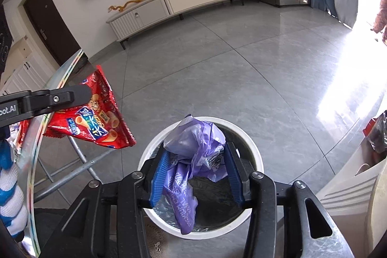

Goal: Collect trash
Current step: 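Carry both bags over the trash bin and open both tools to drop them, then move both open tools back over the table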

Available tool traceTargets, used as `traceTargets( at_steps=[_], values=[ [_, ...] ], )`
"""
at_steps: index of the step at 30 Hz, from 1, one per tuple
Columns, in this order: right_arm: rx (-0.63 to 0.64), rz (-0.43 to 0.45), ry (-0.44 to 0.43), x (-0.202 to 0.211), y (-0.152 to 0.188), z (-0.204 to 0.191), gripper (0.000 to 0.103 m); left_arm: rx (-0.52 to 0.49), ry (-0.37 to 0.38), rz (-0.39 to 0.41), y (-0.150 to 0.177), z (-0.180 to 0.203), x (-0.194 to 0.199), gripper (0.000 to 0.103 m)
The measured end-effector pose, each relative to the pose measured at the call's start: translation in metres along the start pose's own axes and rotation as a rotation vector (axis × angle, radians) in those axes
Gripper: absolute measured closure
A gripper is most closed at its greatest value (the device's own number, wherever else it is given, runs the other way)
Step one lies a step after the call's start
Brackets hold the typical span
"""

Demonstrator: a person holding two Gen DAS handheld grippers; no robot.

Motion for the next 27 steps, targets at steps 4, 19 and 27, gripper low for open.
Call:
traceTargets(
  at_steps=[4, 19, 27],
  values=[
    [-0.008, -0.001, 0.015, 0.001, 0.000, 0.004, 0.051, 0.017, 0.010, -0.009, 0.004, 0.001, 0.001, 0.076],
    [0.024, 0.092, -0.007, 0.039, -0.019, -0.022, 0.050, -0.029, -0.019, 0.160, -0.006, -0.002, 0.093, 0.067],
    [0.095, 0.187, -0.077, 0.079, -0.037, -0.077, 0.050, -0.029, -0.140, 0.315, -0.004, -0.039, 0.186, 0.055]
  ],
)
Point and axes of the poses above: each gripper's, at about its wrist camera, not at the fingertips, and x roughly against the way its jaws point, z to its right, y to its underside, the point moved 1 cm from there along -x, roughly the way its jaws point, and after that the axes turned 14 degrees about z, right-handed, at the moved point
